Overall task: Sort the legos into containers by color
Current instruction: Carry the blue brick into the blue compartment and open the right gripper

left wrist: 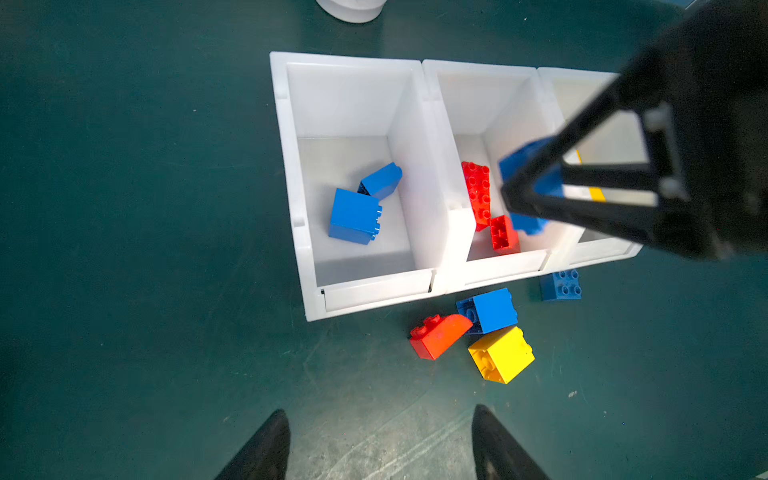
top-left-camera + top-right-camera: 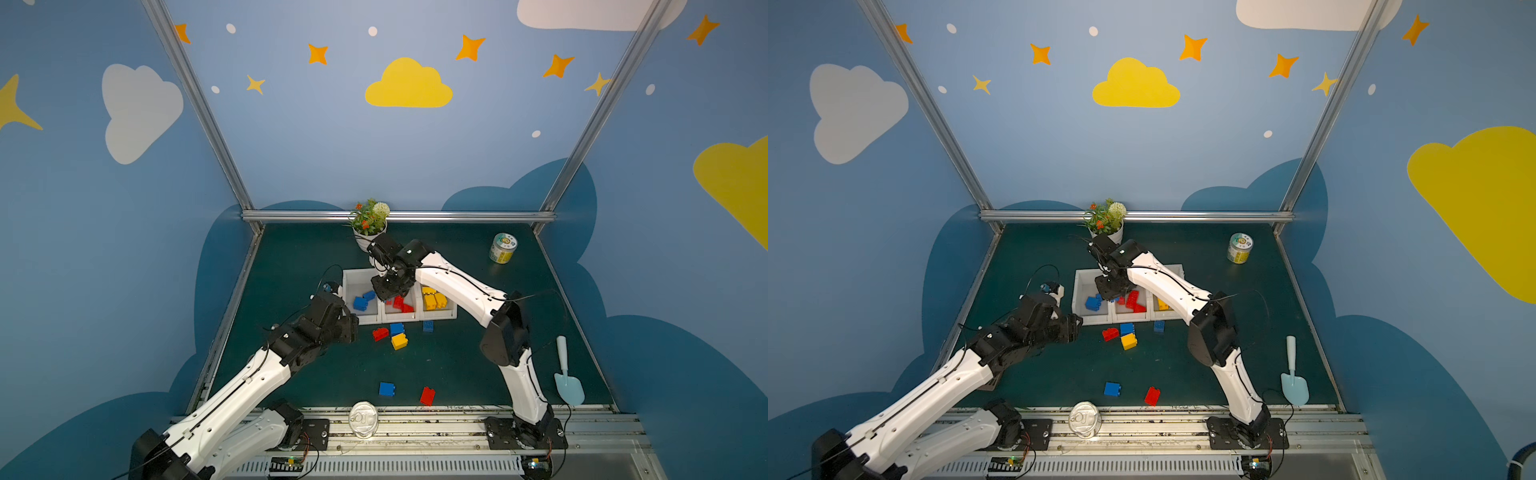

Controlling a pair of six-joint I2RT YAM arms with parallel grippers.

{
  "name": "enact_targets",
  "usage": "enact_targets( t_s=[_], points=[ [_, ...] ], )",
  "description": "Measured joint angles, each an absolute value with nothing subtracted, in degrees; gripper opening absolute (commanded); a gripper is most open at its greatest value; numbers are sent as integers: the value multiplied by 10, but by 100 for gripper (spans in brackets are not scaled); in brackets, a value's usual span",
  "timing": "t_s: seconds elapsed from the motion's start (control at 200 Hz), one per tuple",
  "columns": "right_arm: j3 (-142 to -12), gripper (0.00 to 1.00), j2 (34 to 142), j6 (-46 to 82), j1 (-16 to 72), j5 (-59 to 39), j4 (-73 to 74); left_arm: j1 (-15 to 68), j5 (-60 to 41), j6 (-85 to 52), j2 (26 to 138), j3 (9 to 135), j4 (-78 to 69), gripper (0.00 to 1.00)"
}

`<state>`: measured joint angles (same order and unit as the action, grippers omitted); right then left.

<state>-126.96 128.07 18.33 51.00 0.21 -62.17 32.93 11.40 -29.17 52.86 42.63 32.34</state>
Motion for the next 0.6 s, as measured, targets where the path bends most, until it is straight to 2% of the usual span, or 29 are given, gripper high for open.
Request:
enact_targets(
  t_s=[0.185,0.39,0.601],
  points=[
    [-1377,30,1378,166,511,-16,-641,329,114,-302,500,413,340,69],
    [-1380,51,1394,158,512,-29,-650,329,114,-308,489,406,350,69],
    [-1383,55,1394,155,512,-36,-650,329,112,-312,487,406,351,70]
  ],
)
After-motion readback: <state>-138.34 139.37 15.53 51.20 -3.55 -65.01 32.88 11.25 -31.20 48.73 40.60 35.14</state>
